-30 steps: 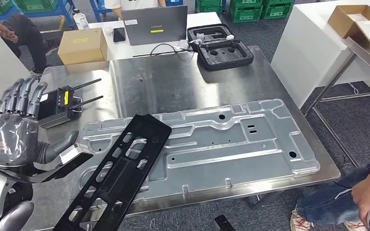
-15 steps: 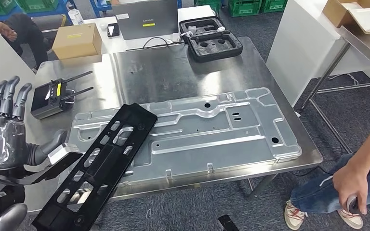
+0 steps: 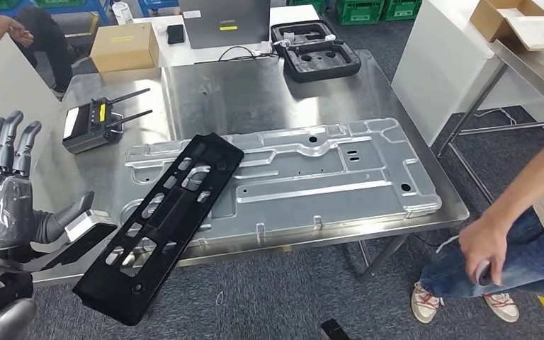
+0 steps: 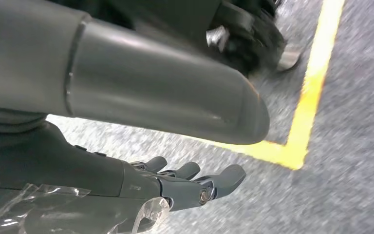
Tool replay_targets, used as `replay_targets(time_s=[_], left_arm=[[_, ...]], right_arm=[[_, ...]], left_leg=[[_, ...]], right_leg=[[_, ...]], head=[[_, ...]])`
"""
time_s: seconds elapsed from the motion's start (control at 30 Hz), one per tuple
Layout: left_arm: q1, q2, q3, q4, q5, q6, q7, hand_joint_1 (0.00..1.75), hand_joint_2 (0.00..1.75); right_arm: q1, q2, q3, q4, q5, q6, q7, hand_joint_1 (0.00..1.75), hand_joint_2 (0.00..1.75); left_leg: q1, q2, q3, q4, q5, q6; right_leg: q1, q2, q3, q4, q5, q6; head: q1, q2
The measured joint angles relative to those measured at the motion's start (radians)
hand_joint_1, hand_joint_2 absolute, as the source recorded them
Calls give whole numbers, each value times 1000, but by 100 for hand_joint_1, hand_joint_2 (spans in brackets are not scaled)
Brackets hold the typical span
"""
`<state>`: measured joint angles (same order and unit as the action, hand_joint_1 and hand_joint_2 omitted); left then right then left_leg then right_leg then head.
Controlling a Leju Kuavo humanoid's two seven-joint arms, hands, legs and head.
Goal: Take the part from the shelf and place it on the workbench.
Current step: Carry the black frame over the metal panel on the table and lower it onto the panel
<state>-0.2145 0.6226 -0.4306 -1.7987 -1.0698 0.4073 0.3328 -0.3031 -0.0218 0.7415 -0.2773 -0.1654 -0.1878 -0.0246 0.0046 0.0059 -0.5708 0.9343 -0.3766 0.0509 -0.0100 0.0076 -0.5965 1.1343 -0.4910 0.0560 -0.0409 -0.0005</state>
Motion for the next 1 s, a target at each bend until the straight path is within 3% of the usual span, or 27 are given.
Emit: replay_targets(time_s=[0.03, 0.1, 0.2, 0.23, 0.3, 0.37, 0.4, 0.43, 0.47, 0.53, 0.6, 0.67, 0.73, 0.77, 0.83, 0.87, 0.9, 0.93, 0.97, 1.0], left_arm=[[0, 0, 1, 0, 1, 1, -2, 0, 0], [0, 0, 4, 0, 2, 4, -5, 0, 0], [2, 0, 10, 0, 6, 9, -8, 0, 0], [3, 0, 13, 0, 7, 10, -8, 0, 0], [6, 0, 18, 0, 10, 13, -8, 0, 0], [10, 0, 20, 0, 13, 15, -8, 0, 0], [13, 0, 21, 0, 14, 15, -8, 0, 0], [15, 0, 21, 0, 15, 16, -8, 0, 0], [16, 0, 22, 0, 16, 17, -8, 0, 0], [15, 0, 26, 0, 16, 20, -8, 0, 0], [16, 1, 31, 0, 16, 24, -8, 0, 0], [18, 1, 35, 0, 16, 28, -8, 0, 0], [18, 0, 37, 0, 16, 30, -8, 0, 0], [18, 0, 37, 0, 16, 31, -9, 0, 0], [19, 0, 38, 0, 16, 32, -9, 0, 0], [20, -1, 38, 0, 16, 32, -9, 0, 0], [22, -1, 38, 0, 16, 32, -9, 0, 0], [23, -1, 38, 0, 16, 32, -9, 0, 0], [25, -1, 38, 0, 16, 32, -9, 0, 0], [26, -1, 38, 0, 16, 32, -9, 0, 0]], right_arm=[[-3, -8, 1, 0, 2, -4, 2, 0, 0], [-10, -25, 2, 0, 8, -12, 9, 0, 0], [-23, -51, 4, 0, 22, -19, 24, 0, 0], [-28, -60, 5, 0, 26, -21, 30, 0, 0], [-37, -76, 8, 0, 31, -27, 36, 0, 0], [-40, -91, 10, 0, 30, -31, 39, 0, 0], [-40, -97, 10, 0, 30, -33, 40, 0, 0], [-40, -103, 10, 0, 29, -34, 41, 0, 0], [-40, -108, 10, 0, 28, -34, 41, 0, 0], [-41, -117, 11, 0, 28, -35, 41, 0, 0], [-42, -123, 12, 0, 29, -36, 42, 0, 0], [-41, -129, 15, 0, 30, -36, 43, 0, 0], [-38, -133, 17, 0, 32, -35, 44, 0, 0], [-37, -135, 18, 0, 32, -35, 44, 0, 0], [-33, -135, 20, 0, 32, -35, 44, 0, 0], [-31, -135, 20, 0, 33, -35, 44, 0, 0], [-30, -135, 21, 0, 33, -35, 44, 0, 0], [-29, -135, 22, 0, 33, -35, 44, 0, 0], [-28, -135, 23, 0, 33, -35, 44, 0, 0], [-28, -136, 24, 0, 32, -35, 44, 0, 0]], left_leg=[[-1, 0, -6, 2, 6, -4], [-2, 2, -14, 3, 18, -15], [-1, 3, -24, 6, 26, -32], [1, 3, -34, 23, 8, -38], [6, 1, -72, 124, -76, -49], [9, 1, -113, 266, -155, -58], [10, 1, -118, 308, -167, -60], [10, 1, -104, 310, -158, -61], [11, 1, -69, 269, -134, -61], [10, 1, 35, 112, -89, -55], [4, -1, 98, 1, -75, -44], [0, -3, 97, -14, -71, -32], [3, -1, 83, -16, -55, -15], [5, 1, 73, -17, -44, -6], [5, 1, 50, -18, -23, 4], [4, 1, 36, -17, -13, 6], [3, 1, 23, -17, -2, 6], [2, 1, 10, -16, 8, 6], [1, 1, -2, -16, 18, 5], [1, 1, -13, -15, 27, 2]], right_leg=[[1, 0, 54, -83, 13, -3], [5, 1, 111, -181, 16, -13], [7, 1, 103, -197, 30, -36], [5, -1, 96, -199, 39, -46], [2, -4, 76, -201, 58, -58], [3, -6, 52, -200, 76, -61], [3, -6, 40, -199, 85, -60], [3, -6, 29, -199, 93, -59], [2, -6, 20, -199, 101, -57], [3, -5, 5, -199, 115, -49], [5, -4, -3, -200, 130, -38], [6, -3, -8, -203, 145, -26], [4, -1, -22, -186, 127, -17], [3, -1, -37, -150, 90, -12], [0, -2, -81, -20, -14, -7], [-1, -3, -100, 55, -53, -5], [-1, -3, -108, 108, -69, -4], [-1, -3, -99, 129, -62, -4], [-1, -3, -71, 110, -37, -5], [-1, -3, -25, 54, -8, -8]], head=[[0, 0], [0, 0], [-1, 0], [-1, 0], [-2, 0], [-3, 0], [-3, 0], [-3, 0], [-3, 0], [-3, 0], [-2, 0], [-2, 0], [-1, 0], [0, 0], [1, 0], [2, 0], [2, 0], [2, 0], [2, 0], [2, 0]])
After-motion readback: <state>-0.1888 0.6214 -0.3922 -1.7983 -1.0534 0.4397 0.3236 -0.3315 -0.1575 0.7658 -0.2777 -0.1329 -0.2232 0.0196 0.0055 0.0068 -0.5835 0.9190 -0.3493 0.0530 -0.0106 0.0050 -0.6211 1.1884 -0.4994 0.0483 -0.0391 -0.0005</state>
